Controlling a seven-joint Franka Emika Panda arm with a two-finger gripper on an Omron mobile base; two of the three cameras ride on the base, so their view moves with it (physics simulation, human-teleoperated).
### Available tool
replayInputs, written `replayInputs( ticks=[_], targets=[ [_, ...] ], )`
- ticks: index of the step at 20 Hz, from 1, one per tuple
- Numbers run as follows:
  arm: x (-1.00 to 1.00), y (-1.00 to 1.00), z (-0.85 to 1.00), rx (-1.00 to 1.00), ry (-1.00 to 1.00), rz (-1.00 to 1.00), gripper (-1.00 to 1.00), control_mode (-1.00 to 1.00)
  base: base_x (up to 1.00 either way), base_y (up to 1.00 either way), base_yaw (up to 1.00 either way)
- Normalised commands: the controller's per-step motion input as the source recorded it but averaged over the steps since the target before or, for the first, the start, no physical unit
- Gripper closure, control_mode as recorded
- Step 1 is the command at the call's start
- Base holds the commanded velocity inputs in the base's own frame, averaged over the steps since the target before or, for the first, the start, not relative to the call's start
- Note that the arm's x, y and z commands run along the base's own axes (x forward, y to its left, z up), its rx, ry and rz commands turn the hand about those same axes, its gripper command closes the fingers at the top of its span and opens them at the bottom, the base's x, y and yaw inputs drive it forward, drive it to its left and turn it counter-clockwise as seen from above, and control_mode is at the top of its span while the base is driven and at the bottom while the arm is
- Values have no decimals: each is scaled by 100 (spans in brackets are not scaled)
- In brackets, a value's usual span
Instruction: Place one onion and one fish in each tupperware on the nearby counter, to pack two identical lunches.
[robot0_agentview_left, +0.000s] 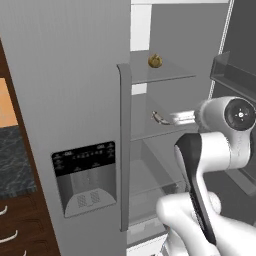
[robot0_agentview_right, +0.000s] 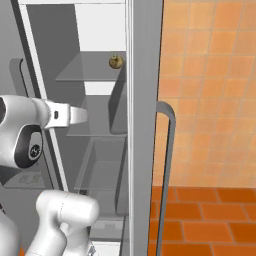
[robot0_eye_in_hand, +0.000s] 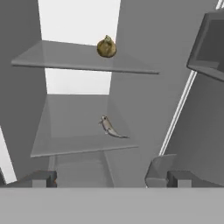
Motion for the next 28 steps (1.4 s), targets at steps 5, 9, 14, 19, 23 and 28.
replayInputs(
  ticks=[5, 9, 14, 19, 23, 28],
  targets=[
    [3, 0, 51, 3, -24, 0, -100, -100, 0, 0, 0],
    [16, 0, 58, 3, -24, 0, -100, -100, 0, 0, 0],
    [10, -3, 65, 3, -25, 0, -100, -100, 0, 0, 0],
    [14, 0, 45, 2, 4, 0, -100, -100, 0, 0, 0],
    [29, 0, 22, 6, 40, 0, -100, -100, 0, 0, 0],
    [28, 0, 5, 6, 38, 0, -100, -100, 0, 0, 0]
  ],
)
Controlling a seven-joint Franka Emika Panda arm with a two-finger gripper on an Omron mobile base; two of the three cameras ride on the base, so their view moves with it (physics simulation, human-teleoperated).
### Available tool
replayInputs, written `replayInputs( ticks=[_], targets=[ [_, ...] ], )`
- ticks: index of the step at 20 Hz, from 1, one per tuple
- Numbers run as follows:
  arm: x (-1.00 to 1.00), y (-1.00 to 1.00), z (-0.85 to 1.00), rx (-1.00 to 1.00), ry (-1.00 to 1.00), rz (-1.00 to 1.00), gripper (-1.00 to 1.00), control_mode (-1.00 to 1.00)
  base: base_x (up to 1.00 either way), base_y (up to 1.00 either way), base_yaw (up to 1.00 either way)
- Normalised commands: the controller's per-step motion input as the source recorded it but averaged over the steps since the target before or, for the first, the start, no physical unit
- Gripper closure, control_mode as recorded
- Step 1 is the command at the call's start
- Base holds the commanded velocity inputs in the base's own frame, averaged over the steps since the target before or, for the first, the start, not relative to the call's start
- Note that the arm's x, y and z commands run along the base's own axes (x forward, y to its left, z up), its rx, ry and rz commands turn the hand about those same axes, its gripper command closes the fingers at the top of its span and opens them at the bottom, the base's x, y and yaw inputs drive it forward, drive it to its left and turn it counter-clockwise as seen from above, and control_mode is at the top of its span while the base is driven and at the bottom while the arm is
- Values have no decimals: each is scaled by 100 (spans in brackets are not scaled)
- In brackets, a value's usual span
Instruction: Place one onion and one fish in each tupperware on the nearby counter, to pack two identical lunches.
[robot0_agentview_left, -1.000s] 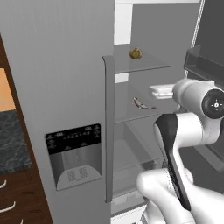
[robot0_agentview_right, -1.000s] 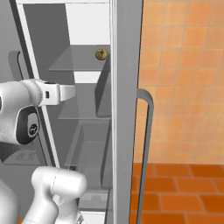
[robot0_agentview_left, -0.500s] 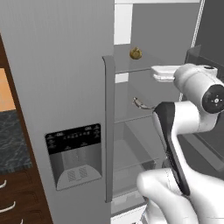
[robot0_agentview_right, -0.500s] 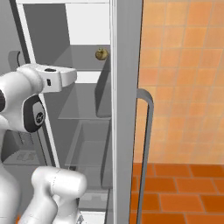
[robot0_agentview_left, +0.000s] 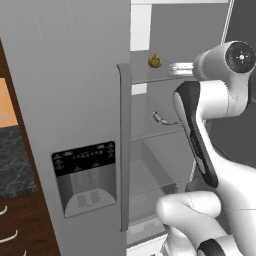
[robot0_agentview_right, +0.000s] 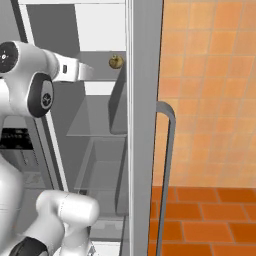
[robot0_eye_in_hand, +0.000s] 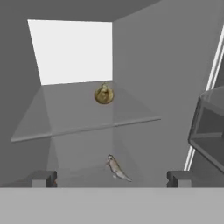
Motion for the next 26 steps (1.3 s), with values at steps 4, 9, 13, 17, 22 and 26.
replayInputs(
  ticks=[4, 9, 13, 17, 22, 26],
  targets=[
    [43, 0, -12, 8, 25, 0, -100, -100, 0, 0, 0],
    [43, 0, -20, 3, 4, 0, -100, -100, 0, 0, 0],
    [35, 0, -42, 0, 1, 0, -100, -100, 0, 0, 0],
    [28, 0, -33, 0, -12, 0, -100, -100, 0, 0, 0],
    [37, -4, -2, 0, -8, 0, -100, -100, 0, 0, 0],
    [67, -25, -3, 0, 4, 0, -100, -100, 0, 0, 0]
  ],
)
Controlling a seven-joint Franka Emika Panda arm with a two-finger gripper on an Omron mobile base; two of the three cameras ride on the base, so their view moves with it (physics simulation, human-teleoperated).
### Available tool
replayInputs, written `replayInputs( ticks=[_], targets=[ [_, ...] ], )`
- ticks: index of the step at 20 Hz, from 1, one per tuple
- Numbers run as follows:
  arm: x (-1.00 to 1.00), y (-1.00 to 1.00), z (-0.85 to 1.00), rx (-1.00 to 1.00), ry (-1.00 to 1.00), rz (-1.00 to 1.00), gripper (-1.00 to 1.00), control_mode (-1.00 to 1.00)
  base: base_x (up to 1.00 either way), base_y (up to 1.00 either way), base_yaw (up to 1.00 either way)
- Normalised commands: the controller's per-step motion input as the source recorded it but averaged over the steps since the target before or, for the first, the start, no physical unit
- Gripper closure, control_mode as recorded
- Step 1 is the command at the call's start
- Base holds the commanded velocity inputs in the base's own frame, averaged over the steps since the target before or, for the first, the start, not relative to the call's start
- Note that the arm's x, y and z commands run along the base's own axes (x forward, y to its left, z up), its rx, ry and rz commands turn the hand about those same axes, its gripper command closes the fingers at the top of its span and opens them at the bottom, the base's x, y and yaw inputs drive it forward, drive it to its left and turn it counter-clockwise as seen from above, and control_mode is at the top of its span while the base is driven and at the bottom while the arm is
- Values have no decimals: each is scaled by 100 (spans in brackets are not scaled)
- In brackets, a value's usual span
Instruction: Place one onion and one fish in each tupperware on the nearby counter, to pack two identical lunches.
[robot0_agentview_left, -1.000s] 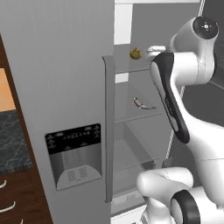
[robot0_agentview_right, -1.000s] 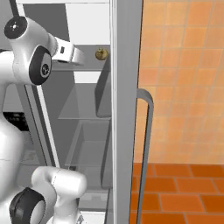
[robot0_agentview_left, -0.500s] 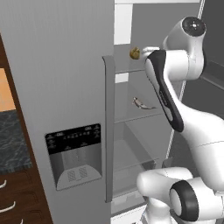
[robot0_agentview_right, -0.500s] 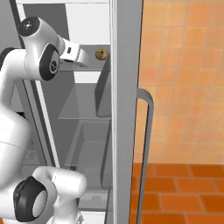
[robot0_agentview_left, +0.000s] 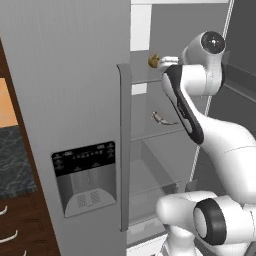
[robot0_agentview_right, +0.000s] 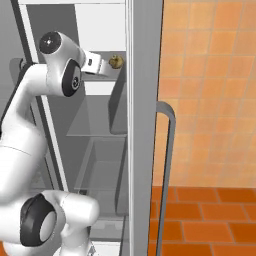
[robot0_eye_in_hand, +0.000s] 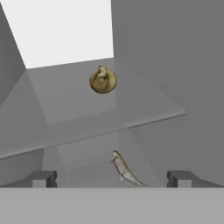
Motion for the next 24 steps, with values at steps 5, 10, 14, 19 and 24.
replayInputs(
  ticks=[5, 10, 14, 19, 24],
  targets=[
    [79, -6, 0, 0, 8, 0, -100, -100, 0, 0, 0],
    [84, -1, 0, 0, 10, 0, -100, -100, 0, 0, 0],
    [79, -1, -6, 0, 4, 0, -100, -100, 0, 0, 0],
    [74, 0, -20, 0, 0, 0, -100, -100, 0, 0, 0],
    [73, -2, -22, 0, 0, 0, -100, -100, 0, 0, 0]
  ],
)
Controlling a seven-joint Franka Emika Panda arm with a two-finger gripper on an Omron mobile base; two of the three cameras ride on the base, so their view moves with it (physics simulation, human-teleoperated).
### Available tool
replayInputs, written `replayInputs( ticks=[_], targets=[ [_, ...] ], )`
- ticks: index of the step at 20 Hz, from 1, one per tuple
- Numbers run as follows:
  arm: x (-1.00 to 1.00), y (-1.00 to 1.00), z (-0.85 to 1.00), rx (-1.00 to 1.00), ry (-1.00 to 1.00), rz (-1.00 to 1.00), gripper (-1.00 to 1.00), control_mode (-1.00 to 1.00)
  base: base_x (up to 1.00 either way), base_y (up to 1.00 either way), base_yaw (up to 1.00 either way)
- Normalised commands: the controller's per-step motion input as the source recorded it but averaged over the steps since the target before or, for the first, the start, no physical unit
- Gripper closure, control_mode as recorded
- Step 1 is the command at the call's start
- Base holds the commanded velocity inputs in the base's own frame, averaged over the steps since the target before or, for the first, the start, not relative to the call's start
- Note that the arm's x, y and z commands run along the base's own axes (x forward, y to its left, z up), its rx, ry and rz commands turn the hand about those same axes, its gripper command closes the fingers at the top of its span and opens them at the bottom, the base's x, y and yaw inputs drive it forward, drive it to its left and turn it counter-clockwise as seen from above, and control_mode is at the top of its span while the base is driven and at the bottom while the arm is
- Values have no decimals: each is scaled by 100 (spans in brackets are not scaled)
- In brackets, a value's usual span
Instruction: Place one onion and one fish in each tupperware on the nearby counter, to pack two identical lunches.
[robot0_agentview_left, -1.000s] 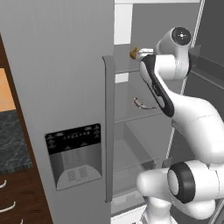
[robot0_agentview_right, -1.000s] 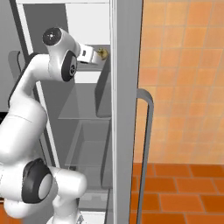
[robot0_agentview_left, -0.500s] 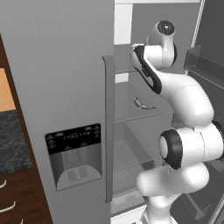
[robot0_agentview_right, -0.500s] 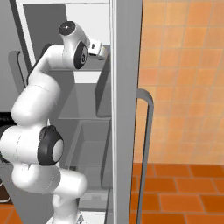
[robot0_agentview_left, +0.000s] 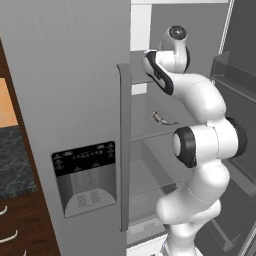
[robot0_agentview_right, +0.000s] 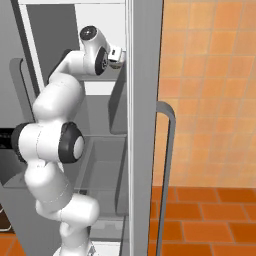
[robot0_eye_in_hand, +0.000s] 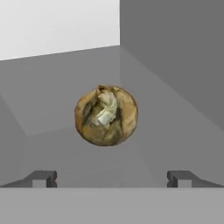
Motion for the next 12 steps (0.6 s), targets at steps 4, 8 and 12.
replayInputs(
  ticks=[4, 8, 12],
  targets=[
    [76, -6, -18, 0, 0, 0, -100, -100, 0, 0, 0],
    [83, -4, -13, 0, 0, 0, -100, -100, 0, 0, 0],
    [75, 0, -12, 0, 0, 0, -100, -100, 0, 0, 0]
  ],
)
